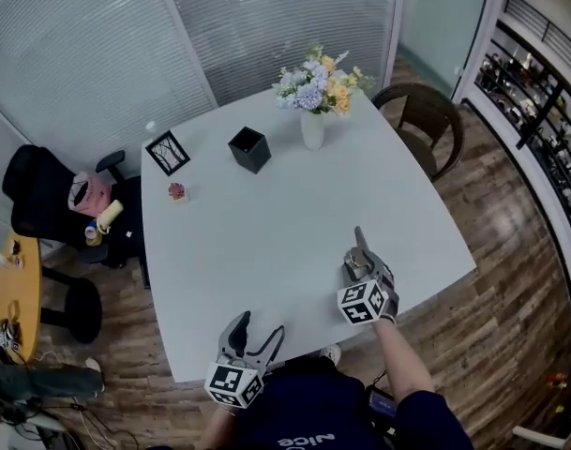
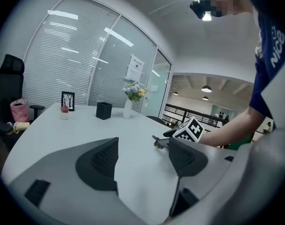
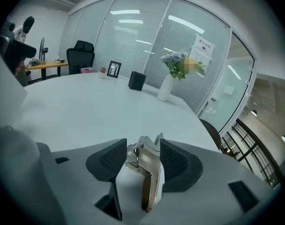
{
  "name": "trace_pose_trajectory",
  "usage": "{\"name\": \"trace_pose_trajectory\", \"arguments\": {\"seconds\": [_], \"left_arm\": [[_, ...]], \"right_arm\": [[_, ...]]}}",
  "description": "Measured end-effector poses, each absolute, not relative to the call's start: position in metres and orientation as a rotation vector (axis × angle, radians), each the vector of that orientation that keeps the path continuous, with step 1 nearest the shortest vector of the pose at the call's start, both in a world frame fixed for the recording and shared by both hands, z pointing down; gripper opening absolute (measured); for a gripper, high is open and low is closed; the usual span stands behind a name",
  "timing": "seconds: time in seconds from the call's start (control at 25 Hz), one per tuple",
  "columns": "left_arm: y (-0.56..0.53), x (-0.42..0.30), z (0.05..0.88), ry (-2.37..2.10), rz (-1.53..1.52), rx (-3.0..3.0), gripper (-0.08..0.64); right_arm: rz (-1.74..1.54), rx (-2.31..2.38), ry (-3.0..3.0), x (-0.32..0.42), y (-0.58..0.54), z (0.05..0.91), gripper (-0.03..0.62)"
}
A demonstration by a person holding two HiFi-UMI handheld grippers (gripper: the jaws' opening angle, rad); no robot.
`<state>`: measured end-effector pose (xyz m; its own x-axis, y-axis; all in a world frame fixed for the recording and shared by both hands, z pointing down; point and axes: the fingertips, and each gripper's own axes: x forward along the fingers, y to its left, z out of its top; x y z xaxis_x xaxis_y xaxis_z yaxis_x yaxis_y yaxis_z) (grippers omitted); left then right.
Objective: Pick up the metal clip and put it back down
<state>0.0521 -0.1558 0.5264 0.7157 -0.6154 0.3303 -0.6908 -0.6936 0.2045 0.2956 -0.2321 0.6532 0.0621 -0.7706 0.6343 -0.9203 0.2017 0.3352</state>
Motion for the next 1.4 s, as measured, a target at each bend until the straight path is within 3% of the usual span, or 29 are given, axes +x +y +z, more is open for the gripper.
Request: {"name": "trace_pose_trajectory", "arguments": {"seconds": [0.36, 0.64, 0.92, 1.4], "left_arm": [[-0.153, 0.02, 0.525, -1.149, 0.344, 2.551, 0.334], [-0.152, 0.02, 0.527, -1.144, 0.334, 2.544, 0.333], [-0.155, 0.023, 0.526, -1.121, 0.281, 2.531, 0.319], [-0.16, 0.029, 0.525, -1.072, 0.245, 2.56, 0.319]], "right_arm": [[0.323, 1.625, -1.615, 0.31, -0.249, 0.684, 0.21], [0.341, 1.601, -1.548, 0.314, -0.249, 0.688, 0.144], [0.446, 1.597, -1.64, 0.307, -0.245, 0.682, 0.118], [0.348, 1.727, -1.863, 0.281, -0.213, 0.588, 0.106]]}}
